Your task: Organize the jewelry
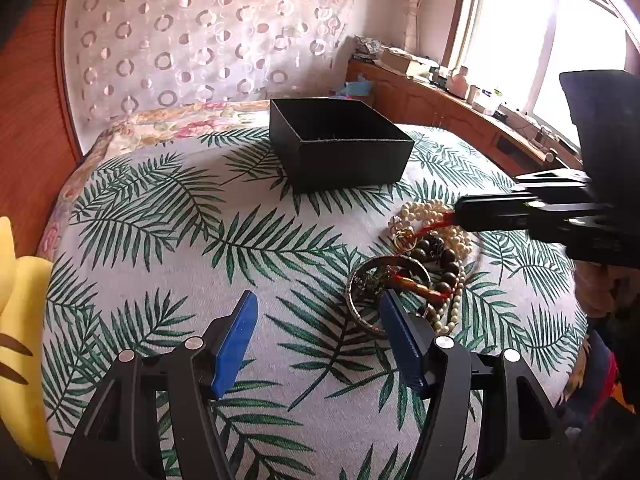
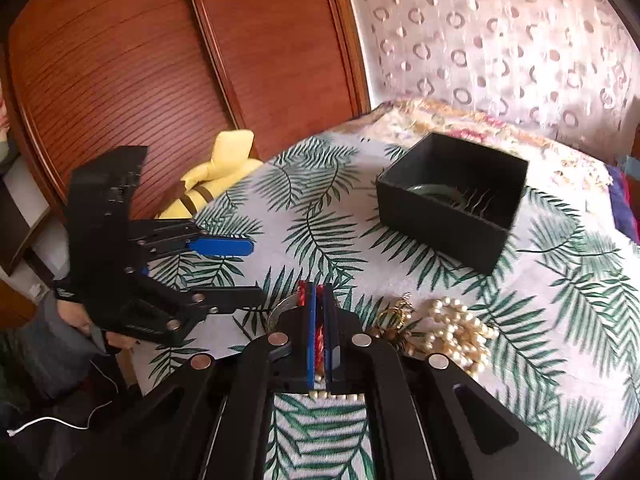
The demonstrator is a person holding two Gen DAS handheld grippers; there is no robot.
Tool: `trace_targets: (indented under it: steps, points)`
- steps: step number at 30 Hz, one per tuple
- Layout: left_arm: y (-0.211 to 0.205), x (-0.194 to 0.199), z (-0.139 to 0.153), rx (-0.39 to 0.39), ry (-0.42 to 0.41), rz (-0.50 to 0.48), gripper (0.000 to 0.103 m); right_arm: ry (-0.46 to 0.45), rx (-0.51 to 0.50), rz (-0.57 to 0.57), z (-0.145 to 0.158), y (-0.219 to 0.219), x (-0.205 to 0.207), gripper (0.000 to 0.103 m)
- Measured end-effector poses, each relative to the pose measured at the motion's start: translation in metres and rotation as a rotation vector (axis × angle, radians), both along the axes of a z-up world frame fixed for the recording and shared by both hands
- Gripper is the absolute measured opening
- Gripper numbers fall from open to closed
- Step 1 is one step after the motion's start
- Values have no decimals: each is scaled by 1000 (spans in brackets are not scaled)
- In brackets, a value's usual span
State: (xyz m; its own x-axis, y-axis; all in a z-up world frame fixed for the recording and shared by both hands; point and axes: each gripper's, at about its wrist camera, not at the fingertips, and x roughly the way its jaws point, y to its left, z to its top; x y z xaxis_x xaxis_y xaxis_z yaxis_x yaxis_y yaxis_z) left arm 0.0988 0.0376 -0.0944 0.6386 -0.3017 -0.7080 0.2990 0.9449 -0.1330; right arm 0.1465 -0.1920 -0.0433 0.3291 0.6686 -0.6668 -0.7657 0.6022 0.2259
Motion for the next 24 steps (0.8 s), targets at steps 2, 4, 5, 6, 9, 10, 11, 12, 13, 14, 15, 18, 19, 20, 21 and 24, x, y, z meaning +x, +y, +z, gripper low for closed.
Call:
trace_targets:
  steps: [2, 4, 5, 6, 9, 10, 11, 12, 13, 14, 15, 18, 19, 20, 21, 24]
  points:
    - [-4, 4, 0, -1, 5, -13, 61, -13, 17, -10, 6, -8, -3, 4]
    - [-8, 8, -2, -4, 15, -32, 58, -28, 25, -23, 12, -17, -6, 4]
    - [-11, 12, -5, -6, 26, -44, 54, -35, 25, -31, 14, -21, -7, 4]
    - [-12, 15, -7, -7, 41, -50, 45, -38, 24, -37, 15, -24, -7, 4]
    - [-15, 22, -14, -9, 82, -60, 29, -47, 22, -61, 18, -33, -3, 4]
    - [-15, 22, -16, -10, 90, -64, 25, -50, 20, -65, 18, -35, -3, 4]
    - [-15, 22, -17, -14, 95, -68, 24, -51, 20, -68, 18, -36, -2, 4]
    - [-16, 22, -18, -16, 99, -72, 21, -52, 21, -71, 18, -37, -2, 4]
    - [-16, 22, -19, -17, 102, -73, 17, -53, 23, -72, 18, -38, -3, 4]
    - [-17, 22, -19, -9, 97, -71, 16, -54, 24, -73, 17, -38, -3, 4]
    - [-18, 22, -19, -10, 99, -76, 8, -55, 25, -74, 17, -38, -4, 4]
    - [-21, 20, -17, 9, 84, -74, 4, -59, 25, -73, 16, -37, -5, 4]
    - [-22, 19, -16, 20, 70, -68, 3, -61, 24, -73, 16, -38, -5, 4]
    - [-23, 18, -13, 22, 60, -64, 3, -63, 24, -72, 16, -38, -5, 4]
    - [-22, 18, -12, 21, 55, -61, 3, -64, 24, -72, 17, -38, -5, 4]
    - [-21, 17, -5, 23, 26, -40, 3, -78, 20, -78, 19, -38, -4, 4]
